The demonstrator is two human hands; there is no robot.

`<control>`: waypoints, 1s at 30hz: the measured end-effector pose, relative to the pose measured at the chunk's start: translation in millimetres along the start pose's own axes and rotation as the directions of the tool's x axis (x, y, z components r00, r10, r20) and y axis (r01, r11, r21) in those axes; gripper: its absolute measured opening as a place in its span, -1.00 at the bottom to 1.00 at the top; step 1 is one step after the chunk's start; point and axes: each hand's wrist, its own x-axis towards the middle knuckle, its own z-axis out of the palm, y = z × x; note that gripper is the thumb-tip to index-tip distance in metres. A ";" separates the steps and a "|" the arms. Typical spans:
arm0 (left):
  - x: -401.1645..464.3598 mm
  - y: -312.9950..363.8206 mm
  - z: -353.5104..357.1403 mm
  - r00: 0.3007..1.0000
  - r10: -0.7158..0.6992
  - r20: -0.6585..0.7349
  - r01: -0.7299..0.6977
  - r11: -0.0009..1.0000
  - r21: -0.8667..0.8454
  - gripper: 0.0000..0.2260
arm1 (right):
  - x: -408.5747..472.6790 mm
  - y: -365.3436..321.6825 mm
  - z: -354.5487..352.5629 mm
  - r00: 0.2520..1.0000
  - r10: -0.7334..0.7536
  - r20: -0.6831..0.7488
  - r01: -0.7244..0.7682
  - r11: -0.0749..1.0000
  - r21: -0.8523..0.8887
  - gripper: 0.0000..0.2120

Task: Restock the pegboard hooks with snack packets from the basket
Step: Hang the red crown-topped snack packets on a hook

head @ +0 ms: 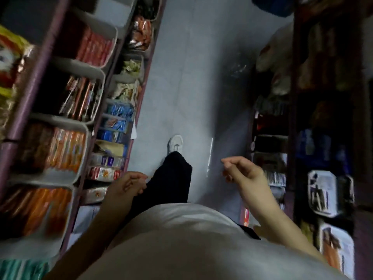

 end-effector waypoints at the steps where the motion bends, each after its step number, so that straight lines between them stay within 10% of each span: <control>1: 30.0 16.9 1.4 1.000 0.027 0.011 -0.028 1.000 0.014 -0.80 | 26.2 -14.0 2.5 1.000 -0.006 -0.021 0.006 1.000 -0.001 -0.79; 14: 343.0 334.7 78.5 0.895 0.287 0.341 -0.331 0.940 0.078 -0.76 | 291.5 -168.3 -39.0 0.964 0.132 -0.232 -0.106 0.987 0.123 -0.77; 30: 634.4 564.2 155.3 0.982 0.153 0.110 -0.163 0.983 0.090 -0.67 | 714.2 -414.6 -118.3 0.995 -0.076 -0.065 0.080 0.995 0.061 -0.75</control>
